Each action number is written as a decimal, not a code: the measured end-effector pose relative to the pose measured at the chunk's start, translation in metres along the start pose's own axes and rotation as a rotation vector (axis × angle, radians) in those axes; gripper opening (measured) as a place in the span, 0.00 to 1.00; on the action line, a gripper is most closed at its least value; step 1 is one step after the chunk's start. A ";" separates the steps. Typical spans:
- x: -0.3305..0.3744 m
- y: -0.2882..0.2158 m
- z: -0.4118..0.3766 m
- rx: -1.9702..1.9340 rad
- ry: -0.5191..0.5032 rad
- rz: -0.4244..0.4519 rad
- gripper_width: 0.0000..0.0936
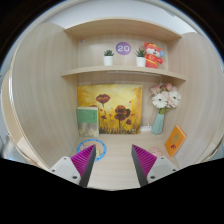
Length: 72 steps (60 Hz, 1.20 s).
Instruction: Arrange mouse
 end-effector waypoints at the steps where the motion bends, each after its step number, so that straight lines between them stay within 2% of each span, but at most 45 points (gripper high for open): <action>1: -0.002 0.004 0.001 -0.001 0.001 -0.005 0.75; 16: -0.038 0.097 0.051 -0.053 0.026 -0.104 0.75; 28: -0.060 0.179 0.141 -0.114 0.143 -0.240 0.75; 38: -0.095 0.221 0.218 -0.109 0.201 -0.325 0.75; 44: -0.128 0.230 0.251 -0.132 0.204 -0.353 0.75; 55: -0.193 0.219 0.299 -0.101 0.196 -0.353 0.75; 72: -0.262 0.198 0.324 -0.106 0.148 -0.336 0.75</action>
Point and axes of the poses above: the point between the fingertips, and its own axes, seen from behind it with the camera up: z to the right, y down, x backward, against the way the camera looks, the point moved 6 cm from there along x, backward, against the way the camera looks, and after that the axes turned 8 degrees about -y, right-handed, at the moved point
